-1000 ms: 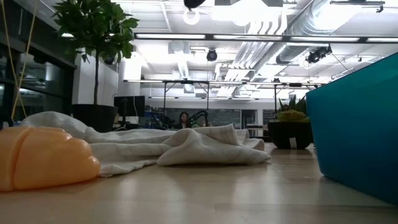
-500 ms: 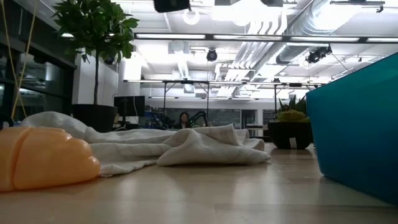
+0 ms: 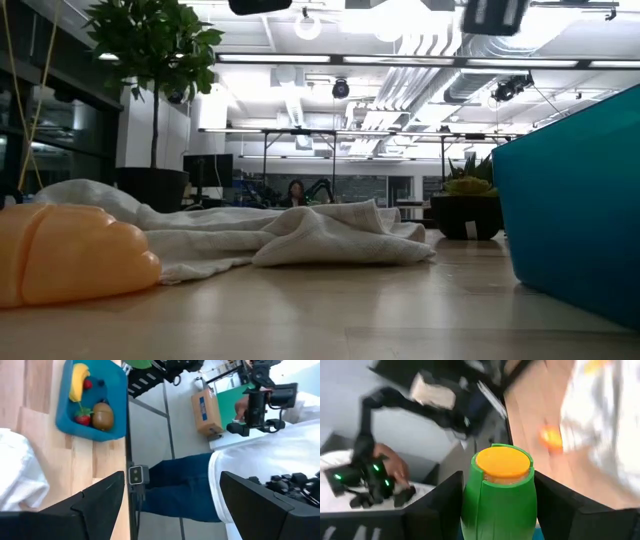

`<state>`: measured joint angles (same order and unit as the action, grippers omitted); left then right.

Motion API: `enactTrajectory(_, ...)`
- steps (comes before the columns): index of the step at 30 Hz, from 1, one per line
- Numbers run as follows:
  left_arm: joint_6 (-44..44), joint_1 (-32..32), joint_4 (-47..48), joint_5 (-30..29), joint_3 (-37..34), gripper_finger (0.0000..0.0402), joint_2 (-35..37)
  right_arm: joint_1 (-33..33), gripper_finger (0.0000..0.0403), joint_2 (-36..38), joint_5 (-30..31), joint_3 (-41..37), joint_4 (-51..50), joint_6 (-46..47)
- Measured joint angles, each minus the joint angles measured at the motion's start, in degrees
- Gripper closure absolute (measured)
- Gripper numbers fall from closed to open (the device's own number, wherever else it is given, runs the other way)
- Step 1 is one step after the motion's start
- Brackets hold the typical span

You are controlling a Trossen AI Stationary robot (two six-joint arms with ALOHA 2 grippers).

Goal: Pick and placing Produce into tupperware
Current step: Put the green corn into the bin

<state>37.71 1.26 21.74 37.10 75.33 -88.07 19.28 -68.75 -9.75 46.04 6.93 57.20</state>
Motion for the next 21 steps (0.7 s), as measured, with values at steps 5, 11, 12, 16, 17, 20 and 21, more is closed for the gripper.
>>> enactTrajectory(5, -1.05, 0.77, 2.41, -2.02, 0.00, 0.0087, 0.00, 5.33, 0.0217, 0.00, 2.82, 0.00, -7.02, 6.05)
enactTrajectory(11, -1.70, 1.53, 4.65, -3.97, 0.00, 0.0087, 0.00, 11.85, 0.0217, -0.05, 11.40, 0.00, -10.39, 10.73)
enactTrajectory(12, -1.71, 1.84, 4.89, -4.24, 0.00, 0.0087, 0.00, 12.75, 0.0217, -0.31, 12.49, 0.00, -10.60, 11.71)
enactTrajectory(16, -1.95, 1.90, 5.55, -6.01, 0.00, 0.0087, 0.00, 15.87, 0.0217, -3.00, 13.87, 0.00, -11.13, 14.87)
enactTrajectory(17, -1.95, 1.90, 5.51, -6.08, 0.00, 0.0087, 0.00, 16.46, 0.0217, -4.02, 13.85, 0.00, -11.16, 15.56)
enactTrajectory(20, -1.93, 1.90, 5.52, -6.59, 0.00, 0.0087, 0.00, 18.04, 0.0217, -7.52, 13.81, 0.60, -11.93, 16.49)
enactTrajectory(21, -1.91, 1.90, 5.51, -6.73, 0.00, 0.0087, 0.00, 18.37, 0.0217, -8.91, 13.79, 1.48, -13.28, 16.49)
